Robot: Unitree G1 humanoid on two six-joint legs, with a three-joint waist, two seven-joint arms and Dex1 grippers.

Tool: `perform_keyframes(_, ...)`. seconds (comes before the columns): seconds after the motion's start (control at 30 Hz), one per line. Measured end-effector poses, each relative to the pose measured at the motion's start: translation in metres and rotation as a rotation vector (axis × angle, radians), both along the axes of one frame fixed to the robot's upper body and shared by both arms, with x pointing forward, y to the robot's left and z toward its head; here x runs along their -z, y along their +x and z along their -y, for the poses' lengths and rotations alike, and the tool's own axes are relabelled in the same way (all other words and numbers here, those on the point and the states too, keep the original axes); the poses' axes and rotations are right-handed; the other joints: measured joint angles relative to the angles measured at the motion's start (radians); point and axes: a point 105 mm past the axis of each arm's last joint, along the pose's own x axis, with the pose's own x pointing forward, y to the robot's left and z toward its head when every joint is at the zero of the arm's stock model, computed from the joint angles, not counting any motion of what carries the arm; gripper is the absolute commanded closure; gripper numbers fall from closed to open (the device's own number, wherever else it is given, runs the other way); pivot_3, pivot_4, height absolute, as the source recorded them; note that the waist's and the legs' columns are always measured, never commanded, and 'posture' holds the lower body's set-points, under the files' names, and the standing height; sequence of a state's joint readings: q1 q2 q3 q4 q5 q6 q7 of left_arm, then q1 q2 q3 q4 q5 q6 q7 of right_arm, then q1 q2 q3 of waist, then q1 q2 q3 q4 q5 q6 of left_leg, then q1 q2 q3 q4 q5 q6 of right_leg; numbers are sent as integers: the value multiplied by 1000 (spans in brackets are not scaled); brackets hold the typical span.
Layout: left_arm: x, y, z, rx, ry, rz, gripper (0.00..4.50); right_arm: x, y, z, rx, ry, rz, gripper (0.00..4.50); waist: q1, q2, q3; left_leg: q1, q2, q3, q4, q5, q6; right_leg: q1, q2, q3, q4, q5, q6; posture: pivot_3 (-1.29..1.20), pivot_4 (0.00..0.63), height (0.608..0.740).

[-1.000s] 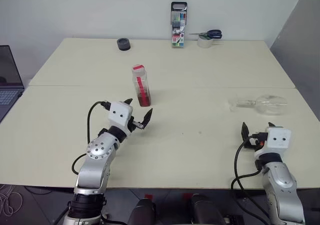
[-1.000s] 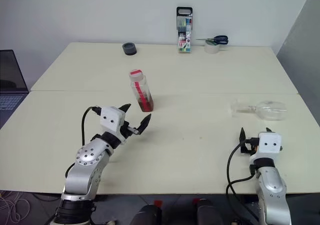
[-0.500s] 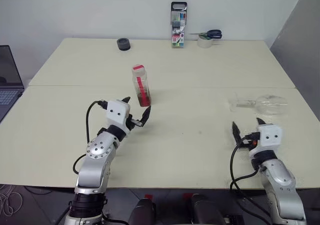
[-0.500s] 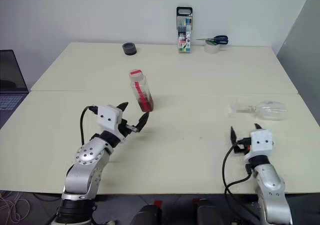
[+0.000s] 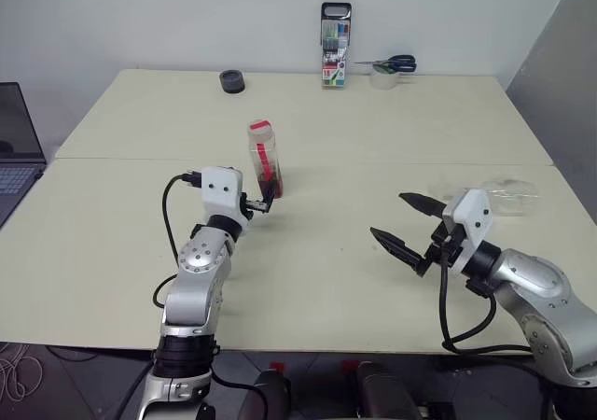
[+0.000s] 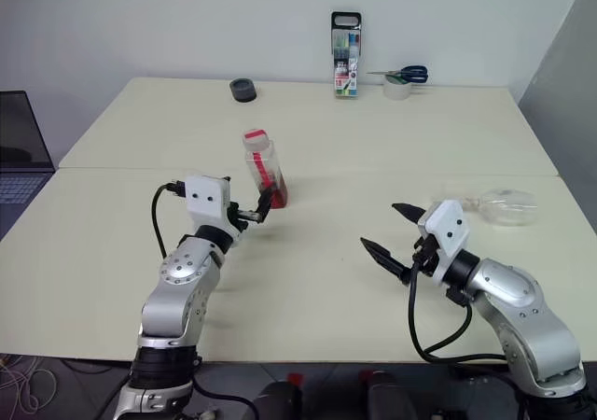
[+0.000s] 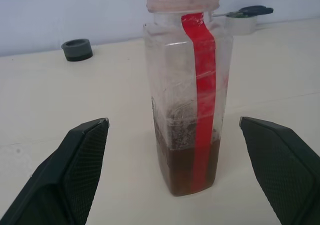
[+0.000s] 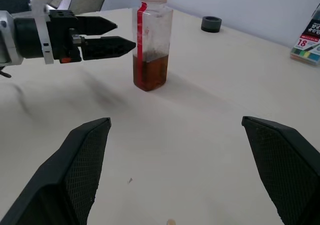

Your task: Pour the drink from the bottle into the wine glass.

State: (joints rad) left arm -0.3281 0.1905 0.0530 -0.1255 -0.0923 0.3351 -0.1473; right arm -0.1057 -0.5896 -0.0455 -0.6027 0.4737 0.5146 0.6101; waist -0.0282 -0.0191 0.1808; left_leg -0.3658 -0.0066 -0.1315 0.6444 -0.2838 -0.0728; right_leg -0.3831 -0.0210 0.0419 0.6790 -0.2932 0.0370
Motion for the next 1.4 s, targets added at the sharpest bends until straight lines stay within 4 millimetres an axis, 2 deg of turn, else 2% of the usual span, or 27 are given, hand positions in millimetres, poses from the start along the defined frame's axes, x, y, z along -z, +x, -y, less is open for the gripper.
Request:
perform_keyframes(0.3, 0, 13, 5, 2, 1, -1, 24, 0, -6, -10, -71, -16, -5, 0, 0, 0, 0, 0, 0, 0, 0, 0, 0, 0, 0, 0, 0, 0, 0, 0, 150, 740)
perform_keyframes(0.8, -15, 47, 15, -21, 3, 28, 24, -16, 0, -15, -94, -35, 29, 0, 1, -2, 1, -1, 0, 0, 0, 2, -3, -1, 0, 0, 0, 0, 0, 0, 150, 740)
perform_keyframes(1.1, -26, 53, 16, -39, -11, 49, 24, -20, 3, -16, -90, -42, 27, 0, 1, -2, 1, -1, 0, 0, 0, 2, -4, -1, -1, 0, 0, 0, 0, 0, 150, 740)
perform_keyframes(1.33, -25, 53, 17, -36, -14, 43, 24, -21, 5, -16, -84, -41, 22, 0, 1, -2, 1, -1, 0, 0, 0, 2, -4, -1, -1, 0, 0, 0, 0, 0, 150, 740)
perform_keyframes(1.4, -24, 54, 17, -35, -15, 36, 413, -22, 5, -16, -83, -40, 23, 0, 1, -2, 1, -1, 0, 0, 0, 2, -4, -1, -1, 0, 0, 0, 0, 0, 150, 740)
